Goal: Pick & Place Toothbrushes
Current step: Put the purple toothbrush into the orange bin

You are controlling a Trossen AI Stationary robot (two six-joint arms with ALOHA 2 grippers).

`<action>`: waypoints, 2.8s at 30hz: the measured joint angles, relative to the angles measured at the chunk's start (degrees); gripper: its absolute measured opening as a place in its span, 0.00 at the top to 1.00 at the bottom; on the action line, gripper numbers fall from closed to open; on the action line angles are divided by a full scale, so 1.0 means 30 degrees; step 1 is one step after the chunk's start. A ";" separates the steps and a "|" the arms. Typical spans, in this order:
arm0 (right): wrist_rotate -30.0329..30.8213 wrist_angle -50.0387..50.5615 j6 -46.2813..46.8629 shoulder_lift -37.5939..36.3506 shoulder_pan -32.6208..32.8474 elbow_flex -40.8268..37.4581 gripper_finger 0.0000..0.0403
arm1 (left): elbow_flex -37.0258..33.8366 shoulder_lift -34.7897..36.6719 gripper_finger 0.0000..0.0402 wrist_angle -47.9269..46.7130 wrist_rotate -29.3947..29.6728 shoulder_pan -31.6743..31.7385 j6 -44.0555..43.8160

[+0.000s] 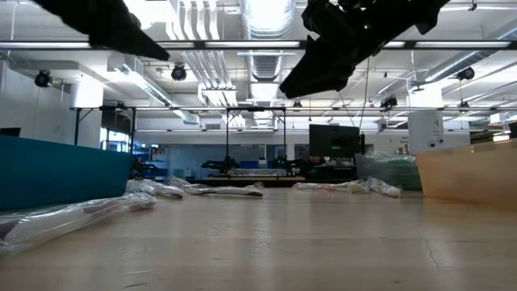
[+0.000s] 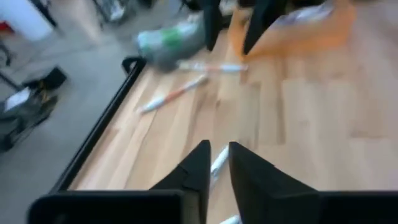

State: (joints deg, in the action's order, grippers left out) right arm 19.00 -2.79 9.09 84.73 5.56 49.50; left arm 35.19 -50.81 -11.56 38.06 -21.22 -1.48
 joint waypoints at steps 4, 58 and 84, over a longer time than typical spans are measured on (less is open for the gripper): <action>-0.0010 0.0533 0.0422 -0.0007 0.0022 0.0000 0.41 | 0.2465 -0.2135 0.75 -0.2782 -0.1650 0.1476 -0.0346; -0.0510 0.2050 0.0545 -0.0044 0.0058 -0.0036 0.42 | 1.0618 -1.8322 0.81 -0.8954 -1.0496 -0.2789 0.8885; -0.4346 0.6252 0.6779 -0.0044 0.3302 -0.1164 0.39 | 1.0578 -1.8322 0.95 -0.6321 -0.0476 -0.3008 1.4323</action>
State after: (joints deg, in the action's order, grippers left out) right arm 5.97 15.96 29.42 84.60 15.47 46.00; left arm 66.93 -105.78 -30.52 36.63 -30.24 41.49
